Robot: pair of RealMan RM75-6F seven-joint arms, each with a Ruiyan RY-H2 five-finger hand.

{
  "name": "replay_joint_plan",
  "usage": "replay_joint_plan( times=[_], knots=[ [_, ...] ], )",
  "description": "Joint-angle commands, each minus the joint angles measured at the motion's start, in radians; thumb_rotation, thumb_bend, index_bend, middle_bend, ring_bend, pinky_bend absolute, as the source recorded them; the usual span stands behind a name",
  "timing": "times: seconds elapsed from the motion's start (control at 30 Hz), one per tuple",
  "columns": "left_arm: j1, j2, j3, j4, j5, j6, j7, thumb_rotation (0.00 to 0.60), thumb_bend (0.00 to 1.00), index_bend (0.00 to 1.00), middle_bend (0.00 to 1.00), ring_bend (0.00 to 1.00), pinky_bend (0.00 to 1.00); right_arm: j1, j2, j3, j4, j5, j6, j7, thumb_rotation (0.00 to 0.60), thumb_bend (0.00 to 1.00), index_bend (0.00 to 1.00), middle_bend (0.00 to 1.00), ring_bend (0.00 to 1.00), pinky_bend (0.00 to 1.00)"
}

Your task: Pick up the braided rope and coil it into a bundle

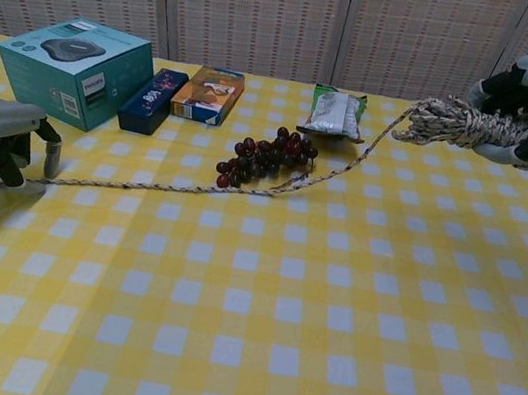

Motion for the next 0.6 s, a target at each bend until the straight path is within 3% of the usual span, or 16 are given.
replay_joint_plan(
  times=[0.03, 0.6],
  knots=[
    [-0.002, -0.002, 0.000, 0.005, -0.004, 0.001, -0.004, 0.600, 0.34, 0.64, 1.00, 1.00, 1.00, -0.001, 0.000, -0.001, 0.000, -0.001, 0.001, 0.000, 0.600, 0.52, 0.73, 0.64, 0.59, 0.72],
    [-0.017, -0.011, 0.013, 0.020, -0.039, -0.007, 0.001, 0.600, 0.39, 0.67, 1.00, 1.00, 1.00, -0.002, -0.003, -0.005, 0.010, -0.001, -0.003, 0.008, 0.600, 0.52, 0.73, 0.64, 0.59, 0.72]
  ],
)
